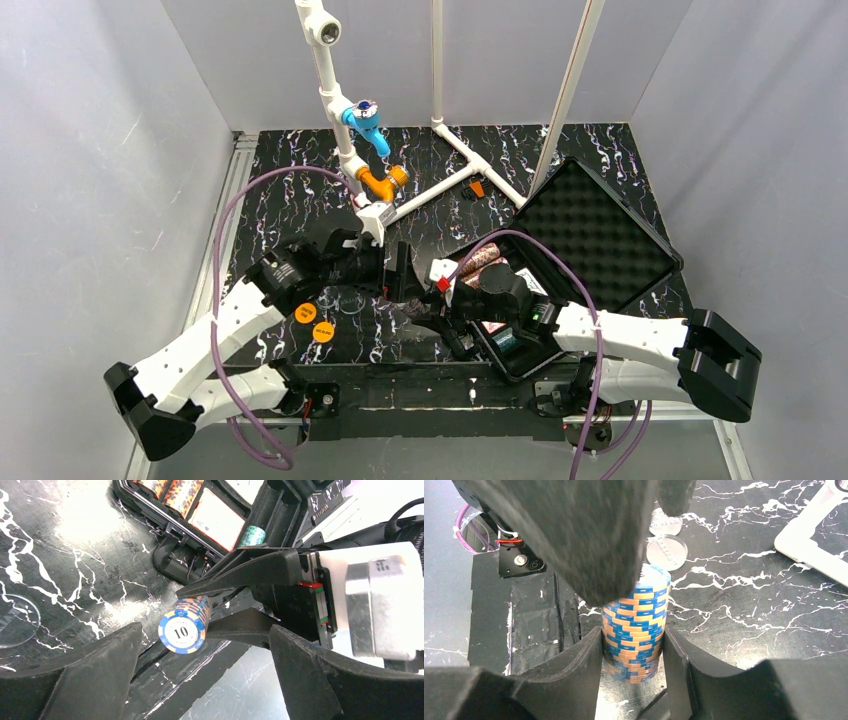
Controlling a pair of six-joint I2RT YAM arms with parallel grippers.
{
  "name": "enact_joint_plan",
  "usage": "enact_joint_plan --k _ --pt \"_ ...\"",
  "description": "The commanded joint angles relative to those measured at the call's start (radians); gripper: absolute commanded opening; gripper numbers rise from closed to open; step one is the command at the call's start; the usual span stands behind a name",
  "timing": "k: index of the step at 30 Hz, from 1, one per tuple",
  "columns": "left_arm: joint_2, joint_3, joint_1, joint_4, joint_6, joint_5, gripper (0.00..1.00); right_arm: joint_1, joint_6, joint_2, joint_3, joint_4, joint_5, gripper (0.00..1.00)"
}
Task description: Pack up texas hold em set
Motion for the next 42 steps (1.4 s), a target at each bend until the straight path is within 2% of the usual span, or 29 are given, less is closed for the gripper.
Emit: enact_joint_plan --k 1,12,19,24,31,42 --pt "-0.064 -0.008 -0.005 -0.029 0.025 -0.049 0.98 0.008 0.021 -0.049 0.012 0.101 0.011 0.03" --pt "-0.198 -0.050 -0.005 -0.145 0.140 -0.254 0.98 0.015 0.122 -0.097 0.010 0.016 0.111 0.01" --pt "-0.311 -0.136 -0.005 -0.134 0.185 -0.404 0.98 0.019 0.187 -0.153 0.005 -0.049 0.228 0.01" --pt "-0.363 -0.201 -0.005 -0.076 0.204 -0.462 0.98 0.020 0.258 -0.170 0.028 -0.111 0.330 0.01" --pt "-0.359 -0.208 -0.005 -0.071 0.246 -0.526 0.98 0.020 0.361 -0.176 0.098 -0.305 0.534 0.01" --pt "-0.341 -0.205 -0.005 -0.079 0.263 -0.526 0.98 0.020 0.510 -0.293 0.116 -0.540 0.827 0.01"
